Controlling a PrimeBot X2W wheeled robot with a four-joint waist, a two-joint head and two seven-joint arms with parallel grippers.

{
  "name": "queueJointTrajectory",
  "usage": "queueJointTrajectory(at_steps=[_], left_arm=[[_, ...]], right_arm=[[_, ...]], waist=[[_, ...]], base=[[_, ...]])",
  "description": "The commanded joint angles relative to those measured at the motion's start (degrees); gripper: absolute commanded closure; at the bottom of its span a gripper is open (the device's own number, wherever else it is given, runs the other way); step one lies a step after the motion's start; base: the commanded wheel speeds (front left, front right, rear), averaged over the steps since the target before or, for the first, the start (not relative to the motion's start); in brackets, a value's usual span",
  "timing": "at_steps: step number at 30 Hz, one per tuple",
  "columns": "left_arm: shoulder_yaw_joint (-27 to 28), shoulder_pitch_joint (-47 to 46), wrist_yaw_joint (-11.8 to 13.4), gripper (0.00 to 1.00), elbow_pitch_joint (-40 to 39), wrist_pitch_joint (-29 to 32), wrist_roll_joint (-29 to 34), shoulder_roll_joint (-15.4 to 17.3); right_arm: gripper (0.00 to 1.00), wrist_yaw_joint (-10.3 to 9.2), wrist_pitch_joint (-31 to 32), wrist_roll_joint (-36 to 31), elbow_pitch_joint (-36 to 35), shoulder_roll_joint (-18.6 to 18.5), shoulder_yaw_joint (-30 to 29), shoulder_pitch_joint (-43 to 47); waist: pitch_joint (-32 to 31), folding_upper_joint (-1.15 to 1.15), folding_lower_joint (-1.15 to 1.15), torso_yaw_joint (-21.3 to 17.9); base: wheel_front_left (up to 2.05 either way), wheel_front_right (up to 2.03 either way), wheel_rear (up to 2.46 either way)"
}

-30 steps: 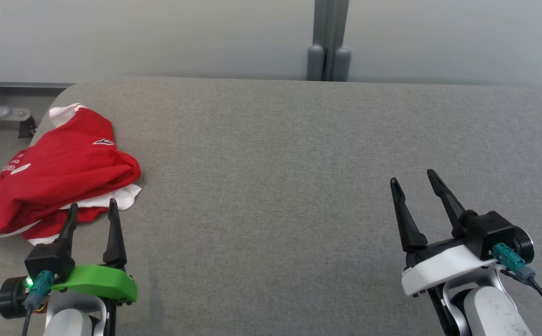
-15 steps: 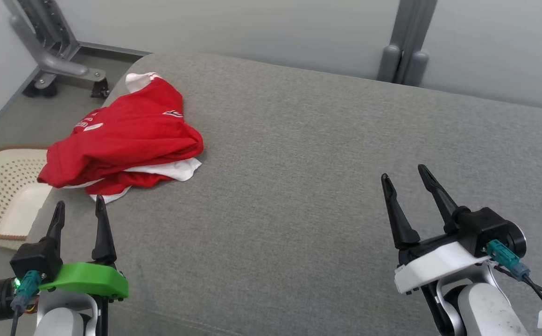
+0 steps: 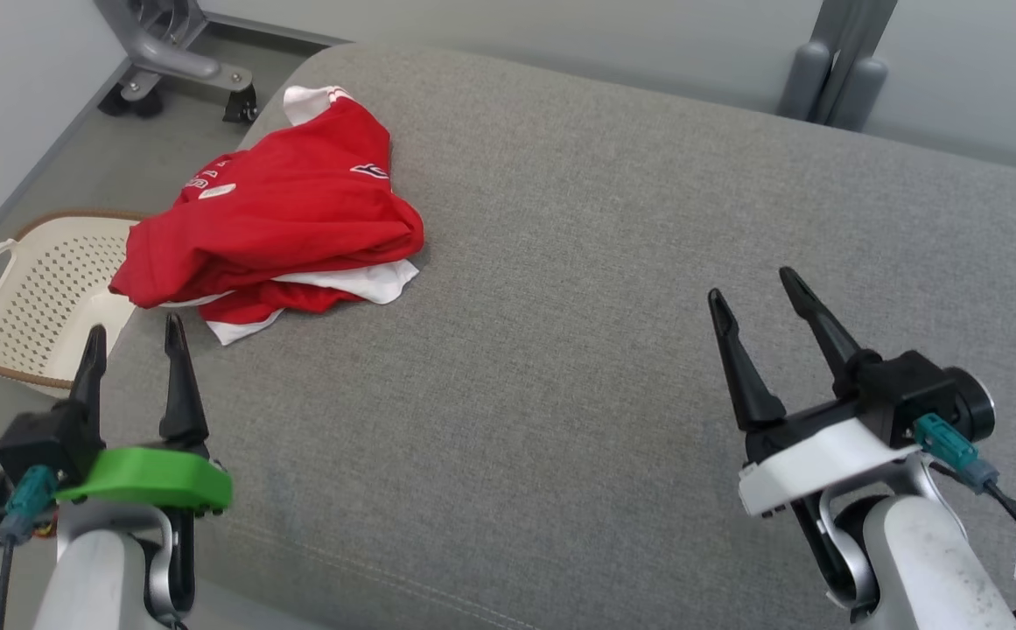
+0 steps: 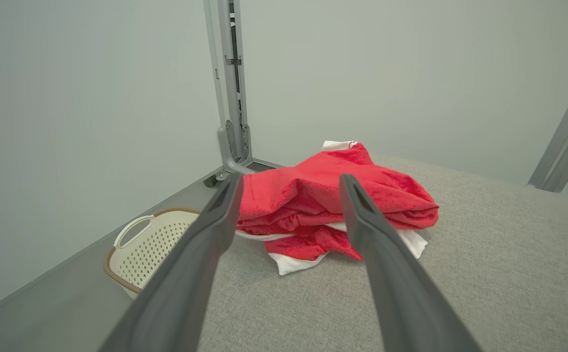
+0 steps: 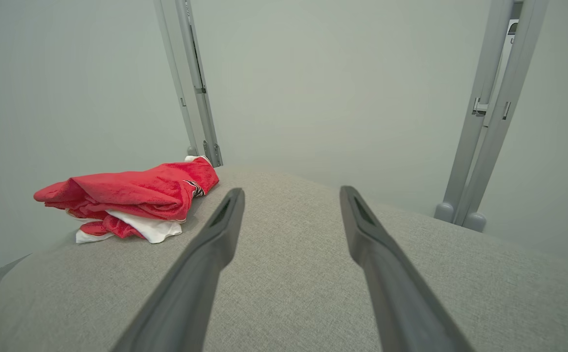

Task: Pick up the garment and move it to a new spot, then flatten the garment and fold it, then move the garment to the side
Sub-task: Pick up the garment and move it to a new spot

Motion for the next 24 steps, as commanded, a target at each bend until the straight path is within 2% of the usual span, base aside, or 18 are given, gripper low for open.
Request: queueJointTrajectory(at_steps=[1,6,13,19,24], left_arm=[[-0.1,-2.8,-0.6,0.00,0.4,0.0,0.1,0.0],[0.1,-10.4,-3.1,0.00,5.7,0.0,-1.8,-0.1],[-0.9,-23.9,-6.4,0.00,21.4,1.6,-6.2,0.7],[-2.7,-32.6,-7.2,0.00,35.6,4.5,-9.6,2.7],[-5.6,-35.4,-7.3,0.00,40.9,5.6,-13.1,3.6]], right_arm=[[0.00,0.00,0.6,-0.7,-0.9,-0.6,0.0,-1.8],[0.00,0.00,2.7,-1.8,-3.2,-1.8,0.2,-5.4],[0.00,0.00,4.8,-3.5,-5.3,-2.8,0.1,-8.8],[0.00,0.00,5.2,-4.1,-5.7,-3.1,0.5,-10.2],[0.00,0.00,5.0,-3.9,-5.3,-3.1,0.4,-10.4]], waist=[[4.5,0.00,0.00,-0.9],[11.2,0.00,0.00,-2.9],[18.8,0.00,0.00,-5.0],[22.1,0.00,0.00,-6.6],[22.2,0.00,0.00,-7.0]], base=[[0.00,0.00,0.00],[0.00,0.00,0.00],[0.00,0.00,0.00],[0.00,0.00,0.00],[0.00,0.00,0.00]])
